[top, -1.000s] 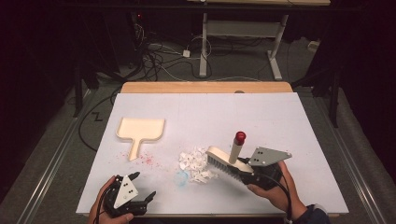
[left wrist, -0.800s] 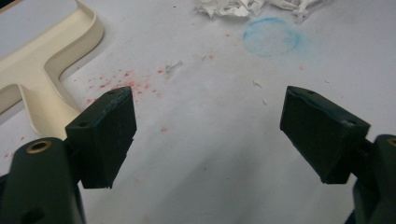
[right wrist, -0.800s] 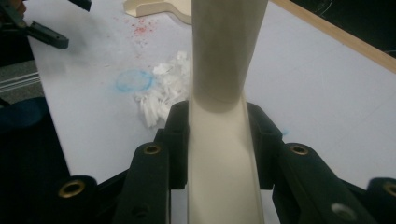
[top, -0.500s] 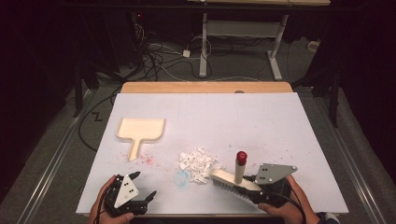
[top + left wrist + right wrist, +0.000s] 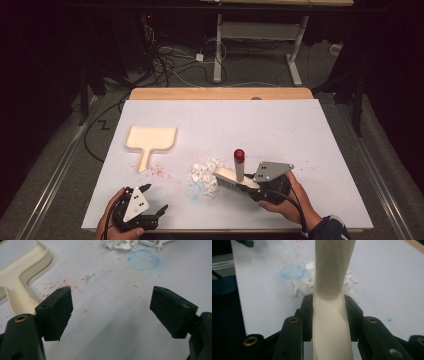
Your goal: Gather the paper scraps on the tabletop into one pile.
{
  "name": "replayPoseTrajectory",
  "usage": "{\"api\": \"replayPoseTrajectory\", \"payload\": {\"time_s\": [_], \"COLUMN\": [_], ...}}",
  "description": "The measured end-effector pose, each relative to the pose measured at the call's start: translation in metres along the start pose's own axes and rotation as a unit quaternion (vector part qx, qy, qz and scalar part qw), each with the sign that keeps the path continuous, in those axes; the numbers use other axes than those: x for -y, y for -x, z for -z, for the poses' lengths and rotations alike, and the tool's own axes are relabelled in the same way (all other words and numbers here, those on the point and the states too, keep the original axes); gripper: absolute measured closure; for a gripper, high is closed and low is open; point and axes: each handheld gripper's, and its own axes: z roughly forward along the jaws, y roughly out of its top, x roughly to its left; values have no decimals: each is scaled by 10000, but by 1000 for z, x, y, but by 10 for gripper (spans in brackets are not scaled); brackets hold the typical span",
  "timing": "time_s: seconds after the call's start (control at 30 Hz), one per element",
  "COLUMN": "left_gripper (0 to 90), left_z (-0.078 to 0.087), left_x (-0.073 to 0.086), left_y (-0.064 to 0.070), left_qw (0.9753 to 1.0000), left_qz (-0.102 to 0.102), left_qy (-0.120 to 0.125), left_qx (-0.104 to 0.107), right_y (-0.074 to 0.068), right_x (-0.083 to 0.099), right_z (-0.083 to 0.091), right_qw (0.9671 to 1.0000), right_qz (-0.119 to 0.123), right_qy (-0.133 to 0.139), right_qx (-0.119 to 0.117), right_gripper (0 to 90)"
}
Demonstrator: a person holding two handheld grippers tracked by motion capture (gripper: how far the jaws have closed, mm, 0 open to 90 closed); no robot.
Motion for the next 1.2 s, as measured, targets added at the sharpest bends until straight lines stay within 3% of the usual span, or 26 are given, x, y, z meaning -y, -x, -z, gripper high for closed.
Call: {"api": "replayPoseTrajectory", "payload": {"time_s": [0.3,0.37,0.47,0.57,0.7,0.8,0.87,0.97,1.03,1.2], "left_gripper": [177,177,177,177,177,178,178,178,178,177], "left_z": [1,1,0,0,-1,-1,-1,-1,-2,0], "left_x": [0,0,0,-1,-1,-1,-1,0,0,1], "left_y": [0,1,0,-1,0,0,0,0,0,-2], "left_qw": [10000,10000,10000,10000,10000,10000,10000,10000,10000,9999], "left_qz": [-20,-8,-12,-69,-7,-29,-21,-17,-28,-31], "left_qy": [-16,-5,-2,14,-25,-49,-39,-50,-69,-26], "left_qx": [-19,-19,-22,-40,-16,-43,-31,-32,-42,-96], "right_y": [4,3,5,10,14,15,12,7,0,-9], "right_x": [-3,-4,-6,-4,-3,-6,-9,-14,-21,-33], "right_z": [36,44,47,37,12,-8,-21,-37,-45,-55], "right_qw": [9981,9970,9938,9874,9815,9805,9778,9793,9794,9821], "right_qz": [-295,-340,-493,-760,-758,-850,-890,-1047,-959,-973], "right_qy": [526,626,593,395,73,-63,-215,-182,-161,26], "right_qx": [122,288,807,1329,1758,1769,1886,1725,1768,1615], "right_gripper": [676,676,676,677,677,678,678,678,678,678]}}
